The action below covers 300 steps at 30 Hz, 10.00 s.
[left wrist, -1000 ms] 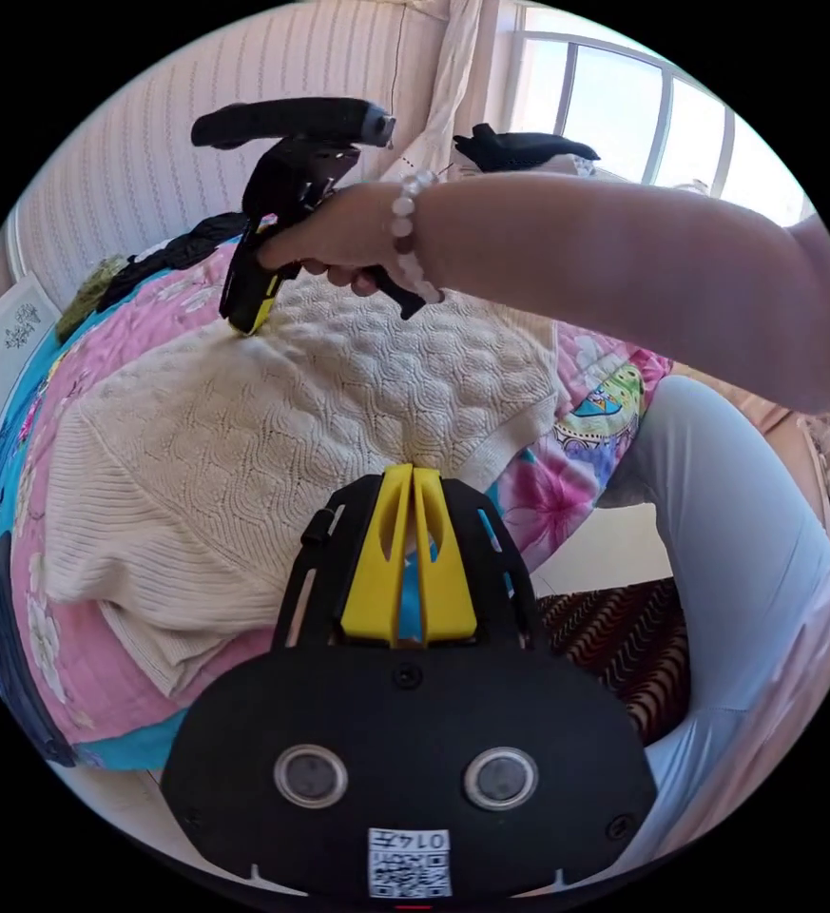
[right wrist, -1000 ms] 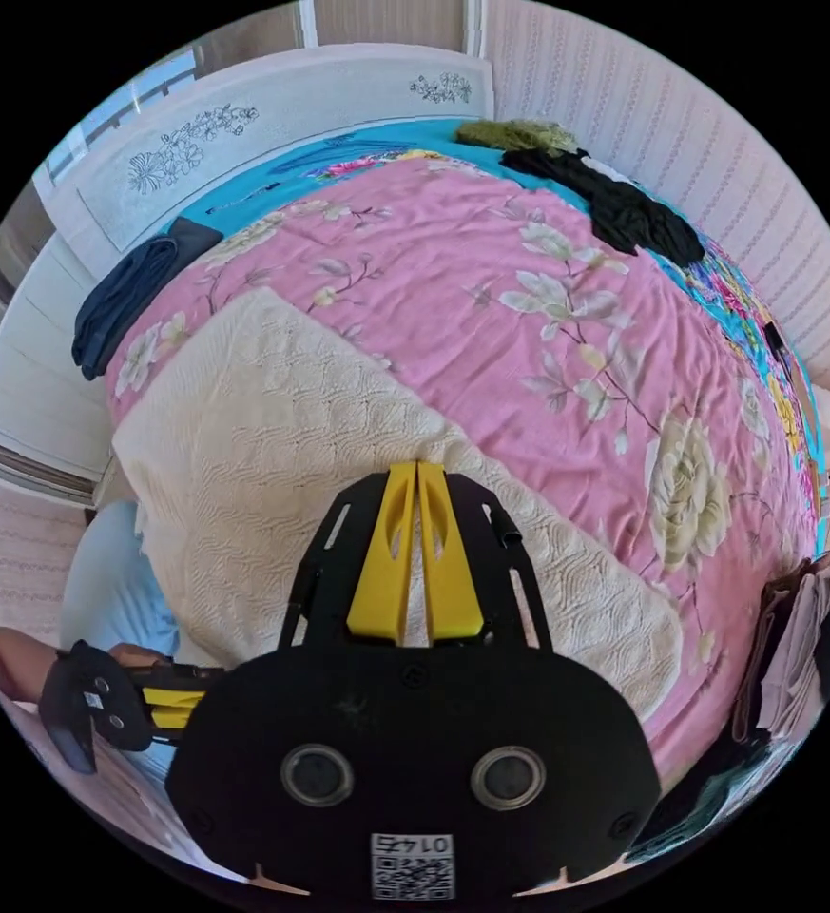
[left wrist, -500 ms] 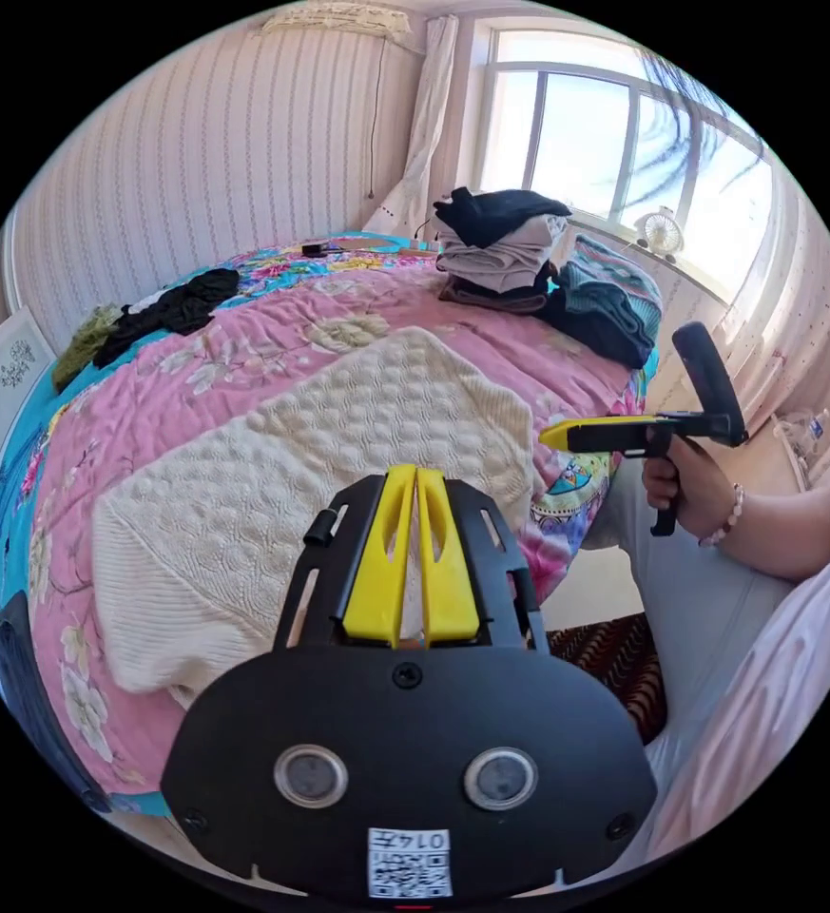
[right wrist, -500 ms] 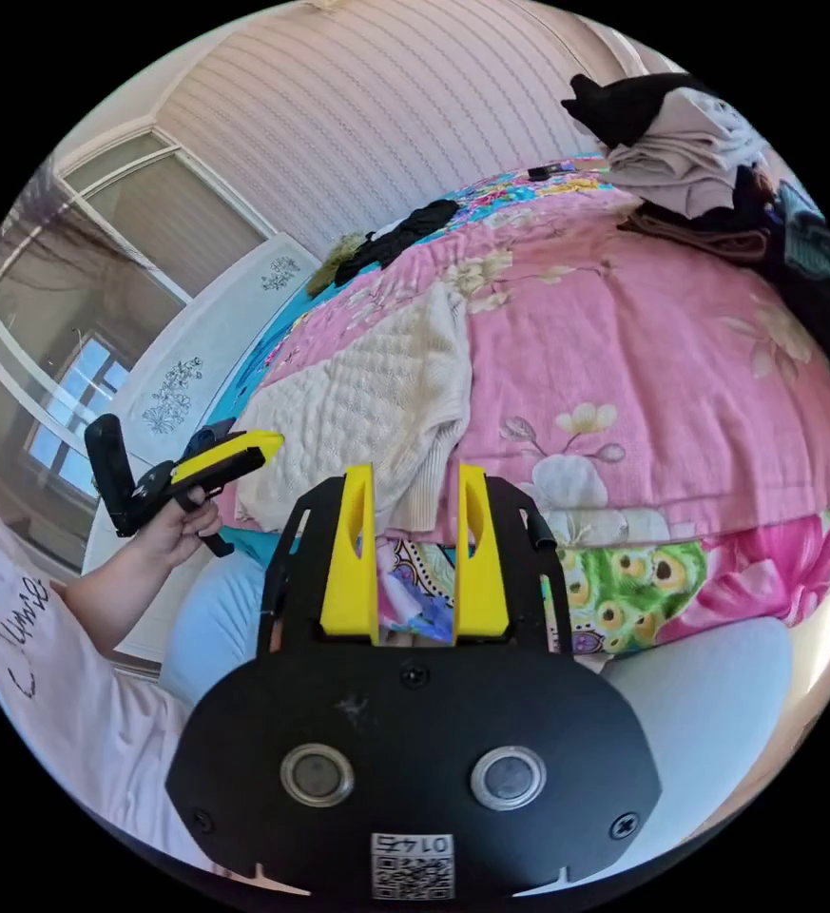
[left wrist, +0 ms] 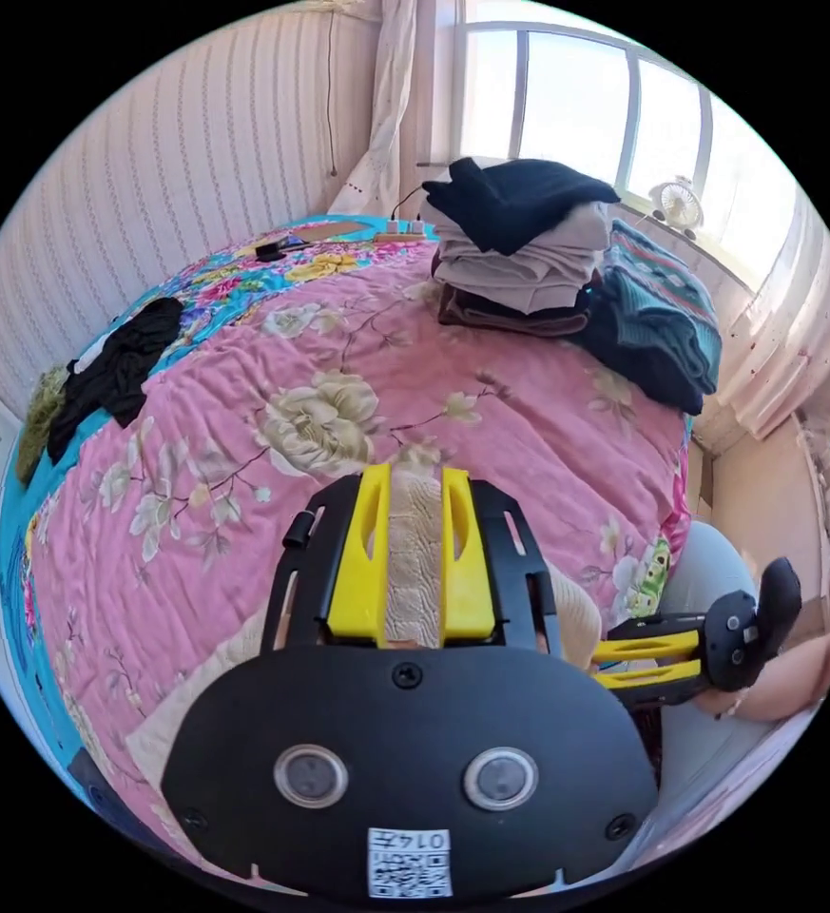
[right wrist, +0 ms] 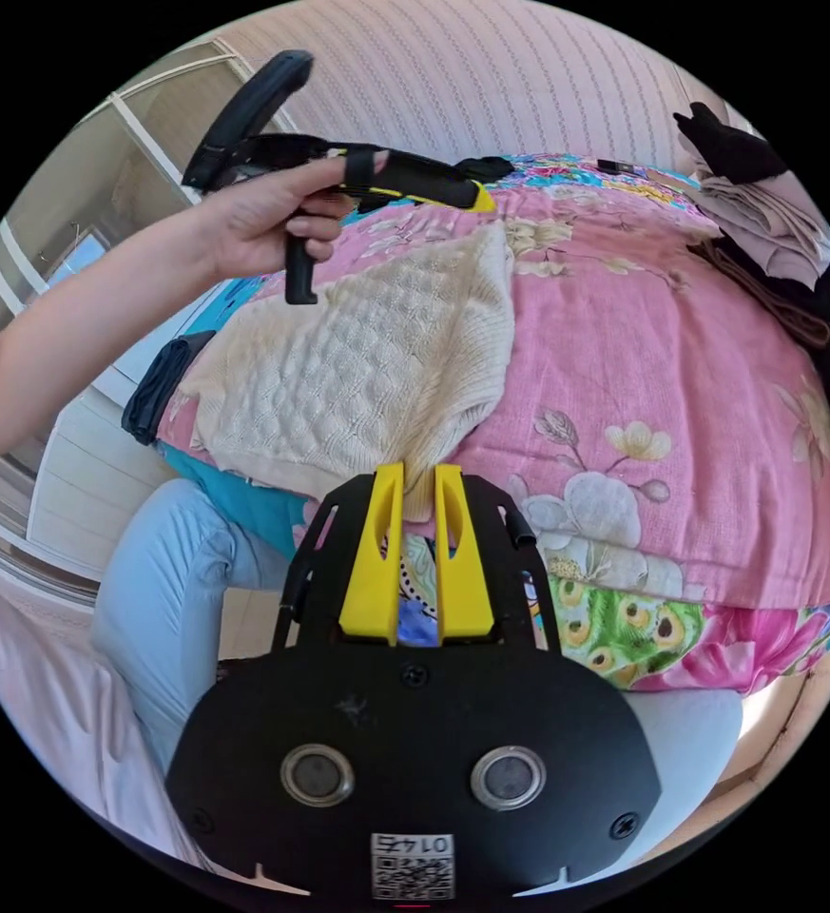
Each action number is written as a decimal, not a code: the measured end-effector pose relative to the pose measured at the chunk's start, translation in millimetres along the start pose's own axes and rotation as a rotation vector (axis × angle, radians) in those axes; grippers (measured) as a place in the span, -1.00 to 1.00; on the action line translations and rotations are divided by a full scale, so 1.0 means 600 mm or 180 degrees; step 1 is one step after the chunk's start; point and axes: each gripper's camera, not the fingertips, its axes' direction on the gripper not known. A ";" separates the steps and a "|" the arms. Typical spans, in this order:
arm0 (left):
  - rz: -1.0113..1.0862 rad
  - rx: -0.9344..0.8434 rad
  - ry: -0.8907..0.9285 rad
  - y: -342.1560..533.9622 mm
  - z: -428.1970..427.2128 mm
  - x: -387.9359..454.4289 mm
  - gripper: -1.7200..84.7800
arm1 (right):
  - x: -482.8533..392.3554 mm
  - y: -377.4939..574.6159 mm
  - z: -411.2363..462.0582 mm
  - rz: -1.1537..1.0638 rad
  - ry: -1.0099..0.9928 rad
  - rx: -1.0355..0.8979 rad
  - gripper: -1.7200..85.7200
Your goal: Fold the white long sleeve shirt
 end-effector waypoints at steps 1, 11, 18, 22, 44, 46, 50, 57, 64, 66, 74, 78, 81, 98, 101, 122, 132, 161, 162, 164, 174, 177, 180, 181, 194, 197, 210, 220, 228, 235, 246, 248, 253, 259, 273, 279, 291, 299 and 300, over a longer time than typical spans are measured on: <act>-0.0024 -0.0161 -0.0021 -0.020 0.027 0.000 -0.75 | -0.004 0.000 0.002 -0.0031 0.0034 -0.0011 -0.83; 0.0135 -0.0657 -0.0526 -0.037 0.142 0.034 -0.79 | -0.017 -0.008 0.022 -0.0096 0.0029 -0.0043 -0.83; -0.0112 -0.0690 -0.0253 -0.029 0.139 -0.016 -0.84 | -0.053 -0.023 0.045 -0.0272 0.0222 -0.0090 -0.85; -0.0053 -0.0690 -0.0211 -0.019 0.124 -0.037 -0.84 | -0.068 -0.037 0.060 -0.0278 0.0220 -0.0122 -0.88; -0.0904 0.0421 0.0189 0.319 -0.171 -0.379 -0.85 | -0.414 -0.219 0.127 -0.1704 -0.0070 0.0081 -0.91; -0.1079 0.0525 0.0127 0.378 -0.201 -0.429 -0.85 | -0.466 -0.249 0.151 -0.1953 -0.0233 0.0104 -0.91; -0.1590 0.0564 -0.0154 0.530 -0.236 -0.537 -0.87 | -0.582 -0.312 0.262 -0.2406 -0.0567 -0.0024 -0.87; -0.2297 0.0414 -0.0442 0.782 -0.264 -0.620 -0.98 | -0.642 -0.368 0.427 -0.2403 -0.1365 -0.0693 -0.81; -0.2287 0.0484 -0.0553 0.959 -0.291 -0.536 -0.98 | -0.616 -0.515 0.463 -0.2624 -0.0403 -0.0288 -0.78; -0.2366 0.0448 -0.0428 0.993 -0.281 -0.523 -0.97 | -0.615 -0.568 0.497 -0.2666 -0.0257 -0.0365 -0.73; -0.2633 0.0322 0.0420 1.083 -0.252 -0.502 -0.71 | -0.651 -0.772 0.718 -0.2715 -0.0692 -0.1825 -0.59; -0.2623 0.0196 0.0364 1.090 -0.234 -0.501 -0.67 | -0.680 -0.810 0.814 -0.2773 -0.0641 -0.2277 -0.59; -0.2651 0.0203 0.0497 1.095 -0.220 -0.504 -0.67 | -0.702 -0.830 0.872 -0.2774 -0.0647 -0.2486 -0.59; -0.2720 0.0017 0.0215 1.158 -0.223 -0.482 -0.68 | -0.825 -0.788 0.999 -0.3153 -0.0643 -0.2593 -0.61; -0.2706 0.0067 0.0223 1.169 -0.233 -0.475 -0.77 | -0.866 -0.743 0.969 -0.3534 -0.0355 -0.2303 -0.70; -0.2101 0.0512 -0.0318 1.171 -0.462 -0.295 -0.85 | -1.047 -0.507 0.672 -0.4396 0.0519 -0.0712 -0.76; -0.2071 0.0814 -0.0655 1.226 -0.626 -0.248 -0.85 | -1.173 -0.465 0.546 -0.4518 0.0359 -0.0234 -0.76; -0.3567 0.0071 -0.1964 1.412 -0.768 -0.588 -0.80 | -1.556 -0.634 0.755 -0.4469 0.0409 -0.0707 -0.62; -0.3548 0.0076 -0.1970 1.401 -0.773 -0.579 -0.80 | -1.547 -0.634 0.737 -0.4464 0.0401 -0.0678 -0.61; -0.3295 0.0139 -0.2129 1.344 -0.797 -0.523 -0.81 | -1.498 -0.629 0.652 -0.4429 0.0422 -0.0489 -0.58; -0.1612 0.0913 -0.2105 0.961 -0.789 -0.190 -0.78 | -1.039 -0.560 0.216 -0.3320 0.0794 0.0217 -0.56; -0.1142 0.1005 -0.1689 0.809 -0.737 -0.101 -0.76 | -0.862 -0.508 0.069 -0.2838 0.1103 0.0313 -0.55; -0.0825 0.1044 -0.1183 0.649 -0.675 -0.016 -0.74 | -0.684 -0.445 -0.073 -0.2334 0.1412 0.0451 -0.55; -0.0649 0.1066 -0.1010 0.584 -0.651 0.023 -0.73 | -0.612 -0.417 -0.128 -0.2116 0.1502 0.0488 -0.55; 0.0699 0.1062 -0.0020 -0.041 -0.408 0.361 -0.71 | 0.073 -0.116 -0.581 0.0215 0.2061 0.0966 -0.56; 0.0796 0.1066 0.0075 -0.158 -0.329 0.424 -0.71 | 0.169 -0.094 -0.623 0.0495 0.2007 0.1011 -0.57; 0.1050 0.0307 0.0346 -0.515 -0.002 0.610 -0.68 | 0.400 -0.185 -0.683 0.0610 0.1849 0.0710 -0.69; 0.1092 0.0141 0.0713 -0.629 0.098 0.635 -0.86 | 0.494 -0.189 -0.717 0.0725 0.1558 0.0775 -0.76; 0.1142 0.0182 0.0705 -0.647 0.098 0.624 -0.97 | 0.482 -0.203 -0.734 0.0609 0.1754 0.0718 -0.86; 0.1070 0.0256 0.0829 -0.634 0.068 0.578 -0.98 | 0.462 -0.191 -0.758 0.0628 0.1719 0.0824 -0.91; 0.0689 0.0968 0.1238 -0.529 -0.139 0.451 -0.98 | 0.271 -0.237 -0.870 0.0241 0.1796 0.1395 -0.94; 0.0545 0.1235 0.1264 -0.492 -0.220 0.395 -0.98 | 0.195 -0.265 -0.893 -0.0018 0.1891 0.1489 -0.94; 0.0128 0.1875 0.1191 -0.373 -0.391 0.250 -0.98 | 0.066 -0.329 -0.928 -0.0512 0.1347 0.1735 -0.95; -0.0646 0.2018 0.0480 -0.227 -0.558 0.018 -0.98 | -0.084 -0.517 -0.853 -0.1058 -0.0111 0.1644 -0.95; 0.0052 0.1919 -0.0420 0.101 -0.726 -0.190 -0.98 | -0.265 -0.516 -0.481 -0.0529 -0.0846 0.1459 -0.95; -0.1066 0.0741 -0.0366 0.407 -0.484 -0.248 -0.98 | -0.191 -0.365 -0.157 0.0260 -0.0525 -0.0052 -0.94; -0.1326 0.0528 -0.0646 0.533 -0.437 -0.245 -0.86 | -0.376 -0.413 -0.070 -0.0706 0.0592 -0.0084 -0.78; -0.1020 -0.0279 -0.0760 0.519 -0.249 -0.205 -0.65 | -0.530 -0.401 -0.008 -0.1266 0.1057 0.0004 -0.69; -0.1035 -0.0266 -0.0780 0.527 -0.244 -0.204 -0.65 | -0.534 -0.401 -0.008 -0.1252 0.1003 0.0027 -0.69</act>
